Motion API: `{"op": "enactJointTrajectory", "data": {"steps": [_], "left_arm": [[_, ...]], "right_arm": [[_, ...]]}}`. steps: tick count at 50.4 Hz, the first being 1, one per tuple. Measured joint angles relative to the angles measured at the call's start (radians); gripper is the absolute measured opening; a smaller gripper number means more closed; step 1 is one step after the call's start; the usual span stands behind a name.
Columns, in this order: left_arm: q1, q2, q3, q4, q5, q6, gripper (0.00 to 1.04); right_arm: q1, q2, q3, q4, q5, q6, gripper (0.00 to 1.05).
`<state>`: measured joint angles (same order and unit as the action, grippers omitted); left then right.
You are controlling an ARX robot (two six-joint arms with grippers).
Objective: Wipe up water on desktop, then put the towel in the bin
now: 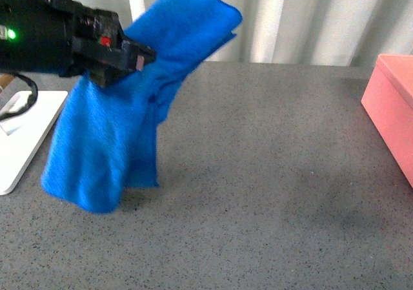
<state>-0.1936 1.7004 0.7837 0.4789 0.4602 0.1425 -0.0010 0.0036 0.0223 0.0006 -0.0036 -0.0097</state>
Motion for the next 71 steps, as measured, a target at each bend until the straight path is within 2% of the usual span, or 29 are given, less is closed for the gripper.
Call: {"op": "enactJointTrajectory", "data": {"steps": [7, 18, 22, 48, 51, 53, 55, 56, 58, 71], "left_arm": [[-0.061, -0.001, -0.077, 0.117, 0.113, -0.077, 0.04], [-0.121, -0.003, -0.134, 0.295, 0.207, -0.206, 0.04], [-0.142, -0.006, -0.135, 0.34, 0.214, -0.253, 0.04], [-0.17, -0.007, -0.056, 0.373, 0.16, -0.352, 0.04], [-0.173, -0.007, -0.054, 0.373, 0.154, -0.355, 0.04], [-0.174, -0.007, -0.053, 0.373, 0.149, -0.357, 0.04], [-0.176, -0.007, -0.049, 0.373, 0.142, -0.359, 0.04], [-0.177, -0.007, -0.045, 0.373, 0.142, -0.362, 0.04], [-0.182, -0.007, -0.038, 0.373, 0.141, -0.368, 0.04], [-0.205, -0.006, 0.01, 0.373, 0.103, -0.396, 0.04]], "right_arm": [[0.0, 0.0, 0.0, 0.0, 0.0, 0.0, 0.98], [0.0, 0.0, 0.0, 0.0, 0.0, 0.0, 0.98], [0.0, 0.0, 0.0, 0.0, 0.0, 0.0, 0.98], [0.0, 0.0, 0.0, 0.0, 0.0, 0.0, 0.98], [-0.03, 0.025, 0.018, -0.057, -0.107, -0.031, 0.98], [-0.081, 0.081, 0.048, -0.149, -0.26, -0.074, 0.98], [-0.106, 0.119, 0.057, -0.187, -0.344, -0.094, 0.98], [-0.114, 0.142, 0.057, -0.192, -0.403, -0.105, 0.98], [-0.115, 0.183, 0.057, -0.179, -0.453, -0.123, 0.98], [-0.112, 0.517, 0.138, 0.17, -0.528, -0.187, 0.98]]}}
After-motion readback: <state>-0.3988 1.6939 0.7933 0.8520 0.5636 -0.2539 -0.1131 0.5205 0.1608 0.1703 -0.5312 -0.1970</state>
